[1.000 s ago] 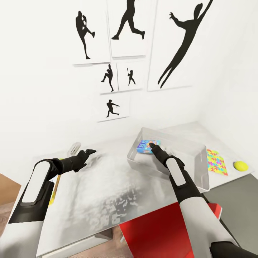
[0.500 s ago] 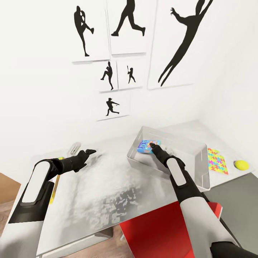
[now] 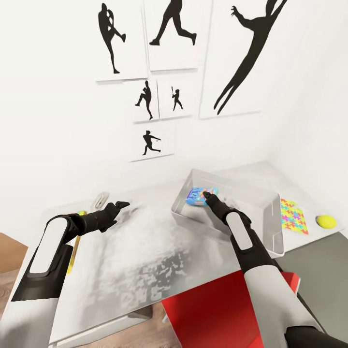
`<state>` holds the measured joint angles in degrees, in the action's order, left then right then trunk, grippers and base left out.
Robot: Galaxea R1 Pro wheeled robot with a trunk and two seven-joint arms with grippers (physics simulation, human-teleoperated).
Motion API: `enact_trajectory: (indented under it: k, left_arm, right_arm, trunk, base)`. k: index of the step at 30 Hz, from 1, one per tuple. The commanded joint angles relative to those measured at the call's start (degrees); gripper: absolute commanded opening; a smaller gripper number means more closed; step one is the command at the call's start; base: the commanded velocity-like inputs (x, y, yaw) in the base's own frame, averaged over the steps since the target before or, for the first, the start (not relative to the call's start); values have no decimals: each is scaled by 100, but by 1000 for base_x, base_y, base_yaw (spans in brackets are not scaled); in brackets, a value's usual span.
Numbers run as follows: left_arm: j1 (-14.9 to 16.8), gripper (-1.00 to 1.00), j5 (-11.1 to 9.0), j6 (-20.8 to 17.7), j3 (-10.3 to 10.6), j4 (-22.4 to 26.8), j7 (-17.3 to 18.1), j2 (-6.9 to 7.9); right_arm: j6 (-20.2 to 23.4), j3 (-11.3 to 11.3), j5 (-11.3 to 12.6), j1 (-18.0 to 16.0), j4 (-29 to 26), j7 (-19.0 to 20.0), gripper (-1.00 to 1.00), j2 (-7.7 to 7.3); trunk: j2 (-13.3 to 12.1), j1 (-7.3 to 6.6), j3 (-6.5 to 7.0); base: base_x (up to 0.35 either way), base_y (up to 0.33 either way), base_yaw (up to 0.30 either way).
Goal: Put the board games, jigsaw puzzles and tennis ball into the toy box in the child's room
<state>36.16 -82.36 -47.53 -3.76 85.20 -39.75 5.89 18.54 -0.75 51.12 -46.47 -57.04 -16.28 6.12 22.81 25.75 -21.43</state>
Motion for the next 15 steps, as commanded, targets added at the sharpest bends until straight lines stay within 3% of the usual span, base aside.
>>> enact_trajectory:
  k: [1,15]
  left_arm:
    - [5,100,-60,-11,-6,5,-59,0]
    - [5,100,-60,-12,-2,9,-59,8]
  right_arm:
    - [20,-9,54,-3,-18,-42,-100,2]
    - [27,-21,55,-23,-67,-49,-100,-70]
  trunk:
    - [11,3,-14]
    - [11,3,-97]
  base:
    - [0,0,0]
    - [0,0,0]
